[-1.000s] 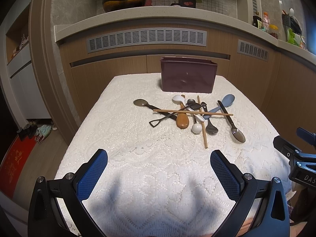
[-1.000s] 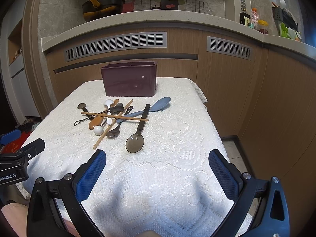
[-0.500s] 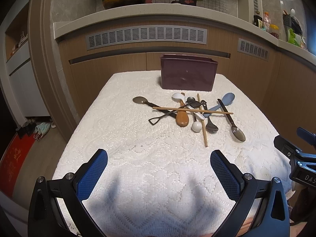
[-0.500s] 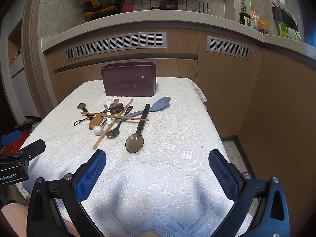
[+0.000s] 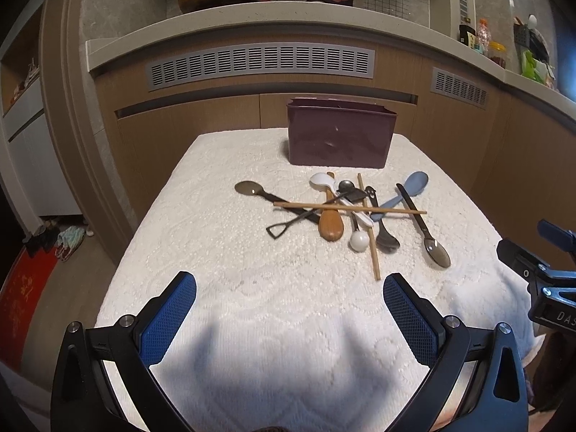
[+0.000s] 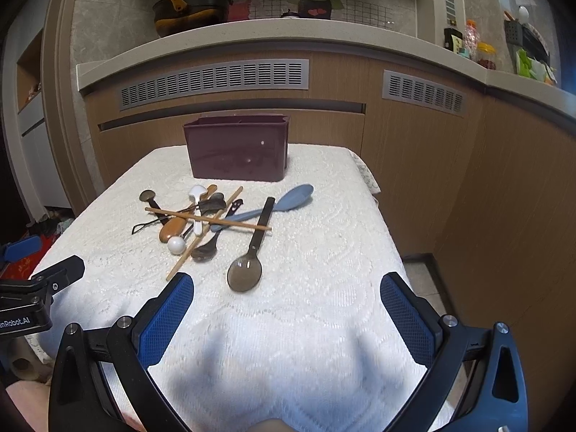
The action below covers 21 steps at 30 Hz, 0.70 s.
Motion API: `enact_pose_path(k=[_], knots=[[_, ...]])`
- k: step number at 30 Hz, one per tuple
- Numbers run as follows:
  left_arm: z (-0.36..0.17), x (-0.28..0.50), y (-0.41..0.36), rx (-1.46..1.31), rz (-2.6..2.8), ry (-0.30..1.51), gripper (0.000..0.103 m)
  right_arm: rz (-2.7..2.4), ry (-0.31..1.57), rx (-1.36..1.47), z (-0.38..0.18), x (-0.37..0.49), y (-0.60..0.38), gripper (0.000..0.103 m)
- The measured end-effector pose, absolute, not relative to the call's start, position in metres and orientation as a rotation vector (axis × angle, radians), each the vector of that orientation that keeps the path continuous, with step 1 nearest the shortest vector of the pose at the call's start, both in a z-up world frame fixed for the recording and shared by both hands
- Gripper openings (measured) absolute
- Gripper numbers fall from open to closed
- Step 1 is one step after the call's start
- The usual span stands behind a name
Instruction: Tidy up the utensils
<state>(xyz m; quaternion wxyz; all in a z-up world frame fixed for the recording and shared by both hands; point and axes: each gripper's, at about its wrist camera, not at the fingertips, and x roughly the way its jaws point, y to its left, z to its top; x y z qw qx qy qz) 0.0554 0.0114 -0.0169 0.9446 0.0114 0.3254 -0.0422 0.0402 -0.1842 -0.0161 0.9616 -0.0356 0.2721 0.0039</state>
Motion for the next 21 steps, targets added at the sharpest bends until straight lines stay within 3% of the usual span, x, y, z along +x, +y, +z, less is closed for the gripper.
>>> enact_pose_path(k=[12, 21], knots=[[-0.011, 0.191, 0.045, 0.025, -0.088, 0.739, 0.103, 0.083, 0.663, -0.158, -0.018, 0.168, -0.171, 0.103], [-0.011, 0.235, 0.076, -0.057, -0.021, 0.655, 0.103, -0.061, 0.903, 0.043, -0.056, 0.261, -0.197, 0.103]])
